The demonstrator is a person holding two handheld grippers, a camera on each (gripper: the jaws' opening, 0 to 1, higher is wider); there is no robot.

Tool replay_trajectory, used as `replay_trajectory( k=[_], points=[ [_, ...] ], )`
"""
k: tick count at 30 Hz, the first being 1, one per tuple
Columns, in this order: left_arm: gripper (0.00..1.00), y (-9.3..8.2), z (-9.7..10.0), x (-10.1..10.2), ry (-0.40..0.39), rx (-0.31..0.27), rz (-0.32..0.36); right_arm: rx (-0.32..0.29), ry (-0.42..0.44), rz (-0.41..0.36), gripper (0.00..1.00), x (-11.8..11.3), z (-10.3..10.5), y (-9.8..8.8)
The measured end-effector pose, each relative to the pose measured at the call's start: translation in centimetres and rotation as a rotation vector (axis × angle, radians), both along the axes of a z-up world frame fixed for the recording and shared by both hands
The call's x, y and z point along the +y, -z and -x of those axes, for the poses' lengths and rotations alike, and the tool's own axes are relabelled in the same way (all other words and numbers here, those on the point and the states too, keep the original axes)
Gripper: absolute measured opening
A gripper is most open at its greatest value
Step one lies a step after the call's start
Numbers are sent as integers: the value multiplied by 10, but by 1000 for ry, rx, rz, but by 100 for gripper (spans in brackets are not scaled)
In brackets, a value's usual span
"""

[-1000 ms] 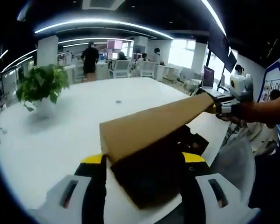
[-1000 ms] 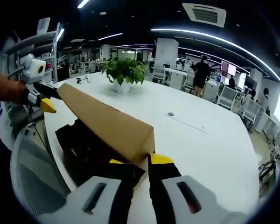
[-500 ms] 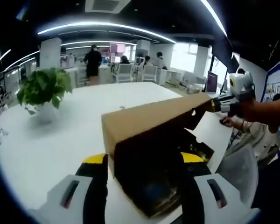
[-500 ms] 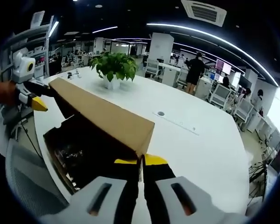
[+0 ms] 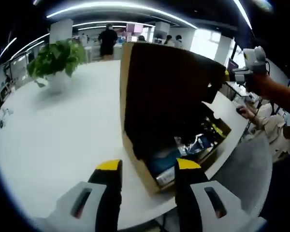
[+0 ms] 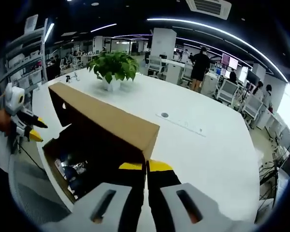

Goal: Operate the shoe box by opening the lid, removing the specified soft item, and placing it in the target area until the item is outside and the box remains undamaged.

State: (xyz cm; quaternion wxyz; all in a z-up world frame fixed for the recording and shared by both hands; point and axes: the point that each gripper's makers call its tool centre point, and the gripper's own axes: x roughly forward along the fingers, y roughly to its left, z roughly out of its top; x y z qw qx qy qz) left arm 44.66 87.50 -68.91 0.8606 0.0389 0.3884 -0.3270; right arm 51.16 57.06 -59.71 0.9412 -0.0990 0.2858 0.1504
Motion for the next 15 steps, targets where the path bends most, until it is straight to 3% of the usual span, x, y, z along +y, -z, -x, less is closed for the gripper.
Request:
replay_trajectory(
  k=[2,9,15],
  points=[
    [37,12,-1,4,-9,26,-7,0,1,-8,0,-1,-3,0],
    [30,20,-1,3,12,42,-33,1,-2,-20,0,-1,-10,0],
    [12,27,0,5,27,67,-58,2,-2,-24,0,-2,-16,0]
  ],
)
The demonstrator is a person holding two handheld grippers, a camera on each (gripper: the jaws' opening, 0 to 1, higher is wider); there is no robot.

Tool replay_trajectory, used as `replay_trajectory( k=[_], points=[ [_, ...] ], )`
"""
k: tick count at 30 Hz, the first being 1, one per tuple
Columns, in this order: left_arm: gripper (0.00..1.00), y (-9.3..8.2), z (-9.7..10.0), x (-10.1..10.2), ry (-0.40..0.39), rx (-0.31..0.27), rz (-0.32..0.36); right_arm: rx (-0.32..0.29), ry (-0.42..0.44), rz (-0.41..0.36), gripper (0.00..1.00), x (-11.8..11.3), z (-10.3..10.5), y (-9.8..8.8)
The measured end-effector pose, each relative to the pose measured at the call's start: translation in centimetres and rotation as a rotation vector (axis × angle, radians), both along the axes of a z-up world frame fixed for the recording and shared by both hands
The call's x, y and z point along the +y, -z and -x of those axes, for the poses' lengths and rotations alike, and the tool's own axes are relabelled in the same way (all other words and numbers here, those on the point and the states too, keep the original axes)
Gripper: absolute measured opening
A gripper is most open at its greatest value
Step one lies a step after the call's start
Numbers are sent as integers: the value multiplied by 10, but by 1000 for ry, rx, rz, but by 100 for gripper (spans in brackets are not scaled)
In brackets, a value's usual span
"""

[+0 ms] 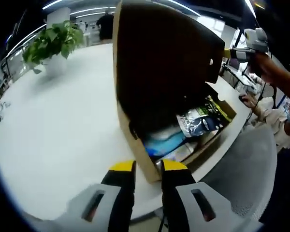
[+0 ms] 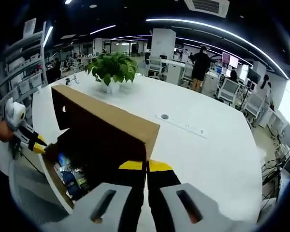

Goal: Operate the shoe box by opening the lid, removing the specified soft item, and placing it in the target area until the item is outside and the box remains undamaged.

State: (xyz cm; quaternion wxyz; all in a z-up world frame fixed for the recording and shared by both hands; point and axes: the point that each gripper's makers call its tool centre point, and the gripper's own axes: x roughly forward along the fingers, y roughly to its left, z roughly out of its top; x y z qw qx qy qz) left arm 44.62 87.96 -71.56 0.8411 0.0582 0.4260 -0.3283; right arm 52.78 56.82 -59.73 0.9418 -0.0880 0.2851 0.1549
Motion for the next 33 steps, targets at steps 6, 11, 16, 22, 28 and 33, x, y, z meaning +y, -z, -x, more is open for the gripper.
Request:
replay_trajectory(
  k=[6,11,16,22,28,33],
  points=[
    [6,3,1,-5,31,0,-9,-4,1,-1,0,-1,-5,1],
    [5,3,1,-5,32,7,-16,-3,3,-3,0,-2,-11,2],
    [4,3,2,-6,39,8,-23,-3,3,-2,0,-3,-17,3],
    [4,4,2,-5,40,4,-19,4,-4,6,0,-5,-29,6],
    [4,3,3,-6,43,9,-16,18,-14,20,0,-7,-43,12],
    [4,3,3,-6,44,7,-18,30,-20,26,0,-10,-56,20]
  ],
)
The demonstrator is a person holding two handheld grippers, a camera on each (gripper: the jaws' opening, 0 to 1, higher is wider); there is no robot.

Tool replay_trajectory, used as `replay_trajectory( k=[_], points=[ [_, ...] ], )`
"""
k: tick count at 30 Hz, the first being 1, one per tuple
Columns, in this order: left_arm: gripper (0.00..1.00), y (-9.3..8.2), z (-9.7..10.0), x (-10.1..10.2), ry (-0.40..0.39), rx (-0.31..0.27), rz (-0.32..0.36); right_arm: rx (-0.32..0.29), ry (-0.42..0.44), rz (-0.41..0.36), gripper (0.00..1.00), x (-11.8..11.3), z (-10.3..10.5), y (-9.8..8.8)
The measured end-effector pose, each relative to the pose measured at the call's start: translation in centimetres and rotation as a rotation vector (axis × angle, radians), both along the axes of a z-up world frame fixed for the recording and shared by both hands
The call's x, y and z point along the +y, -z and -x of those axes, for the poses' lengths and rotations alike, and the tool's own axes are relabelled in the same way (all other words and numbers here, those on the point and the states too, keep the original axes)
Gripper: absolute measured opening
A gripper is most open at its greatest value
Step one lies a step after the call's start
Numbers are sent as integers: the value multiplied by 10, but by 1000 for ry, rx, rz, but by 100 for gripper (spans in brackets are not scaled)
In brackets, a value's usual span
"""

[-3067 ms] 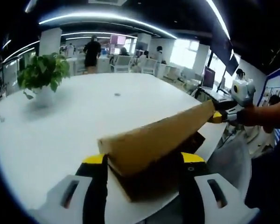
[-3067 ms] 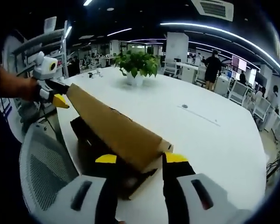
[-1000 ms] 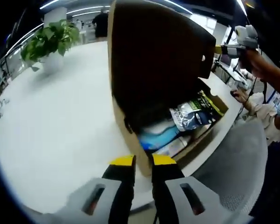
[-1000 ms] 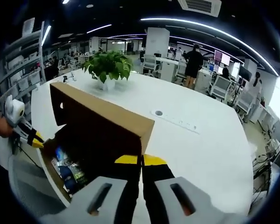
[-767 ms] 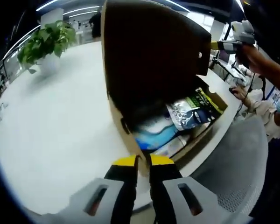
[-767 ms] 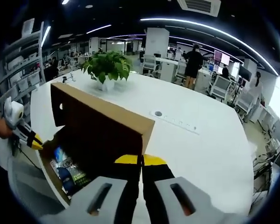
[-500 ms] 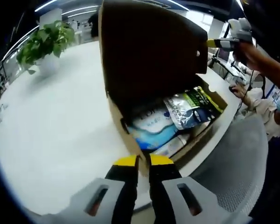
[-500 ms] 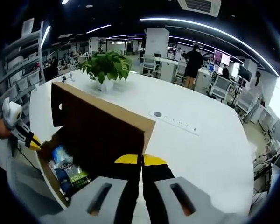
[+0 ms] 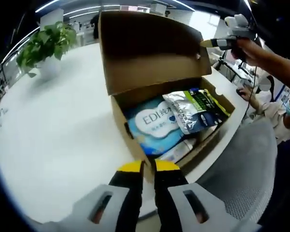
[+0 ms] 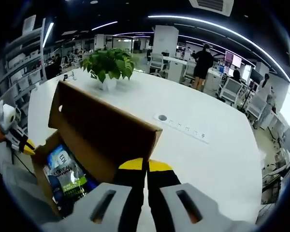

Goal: Operate the shoe box by opening the lid, removing the specified soft item, and placing it in the target area until the item is outside and the box remains undamaged.

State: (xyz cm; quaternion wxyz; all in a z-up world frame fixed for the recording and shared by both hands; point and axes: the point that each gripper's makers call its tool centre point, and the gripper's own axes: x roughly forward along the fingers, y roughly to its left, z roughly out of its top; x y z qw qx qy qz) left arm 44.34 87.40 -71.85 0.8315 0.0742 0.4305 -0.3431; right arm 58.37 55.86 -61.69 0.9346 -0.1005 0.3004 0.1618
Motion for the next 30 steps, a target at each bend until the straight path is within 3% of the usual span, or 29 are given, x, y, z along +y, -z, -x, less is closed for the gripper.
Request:
replay_trajectory(
  k=[12,30],
  points=[
    [4,-1,1,0,-7,0,7,43,0,1,0,-4,-22,19],
    [4,-2,0,0,-23,-12,10,154,30,-43,0,-10,-47,62]
  ],
)
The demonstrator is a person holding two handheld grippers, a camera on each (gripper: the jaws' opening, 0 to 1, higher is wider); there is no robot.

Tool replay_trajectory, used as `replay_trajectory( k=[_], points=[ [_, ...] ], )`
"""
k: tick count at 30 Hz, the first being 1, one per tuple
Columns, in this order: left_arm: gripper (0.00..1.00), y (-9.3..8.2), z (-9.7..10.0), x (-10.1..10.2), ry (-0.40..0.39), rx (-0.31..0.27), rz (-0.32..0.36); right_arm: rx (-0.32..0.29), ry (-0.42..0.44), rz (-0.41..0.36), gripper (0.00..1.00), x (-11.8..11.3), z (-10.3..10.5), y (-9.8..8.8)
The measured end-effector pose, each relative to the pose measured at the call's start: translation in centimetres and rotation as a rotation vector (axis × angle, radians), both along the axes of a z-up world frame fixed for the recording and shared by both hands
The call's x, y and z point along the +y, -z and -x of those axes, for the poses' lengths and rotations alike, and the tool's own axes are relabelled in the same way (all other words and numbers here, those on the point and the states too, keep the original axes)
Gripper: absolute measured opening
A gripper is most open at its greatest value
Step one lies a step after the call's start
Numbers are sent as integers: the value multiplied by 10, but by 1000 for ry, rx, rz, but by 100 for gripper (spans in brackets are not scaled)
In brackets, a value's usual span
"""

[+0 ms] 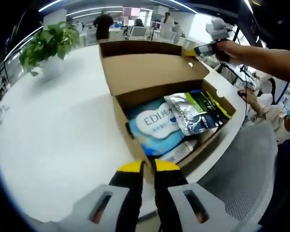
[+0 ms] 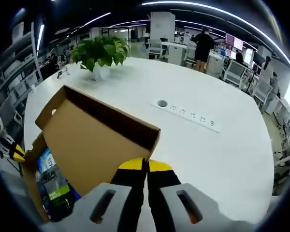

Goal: Operate the shoe box by opening the lid, removing the specified soft item, and placing it in the target area until the item is outside and the box remains undamaged.

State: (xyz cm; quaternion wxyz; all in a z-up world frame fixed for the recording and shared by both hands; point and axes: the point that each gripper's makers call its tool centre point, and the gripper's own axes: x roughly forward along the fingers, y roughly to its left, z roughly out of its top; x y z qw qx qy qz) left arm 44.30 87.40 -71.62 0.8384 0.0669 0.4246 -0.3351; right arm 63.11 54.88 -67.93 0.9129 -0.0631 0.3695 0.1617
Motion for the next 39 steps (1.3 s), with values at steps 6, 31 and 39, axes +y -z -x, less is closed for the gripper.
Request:
replay_trajectory(
  k=[6,31,39],
  points=[
    [4,0,0,0,-4,-3,3,50,13,-3,0,-1,-5,20],
    [5,0,-1,0,-25,14,6,47,-30,96,8,-4,-4,42],
    [18,-13,-9,-2,-33,-30,8,-18,2,66,17,-6,7,18]
  ],
)
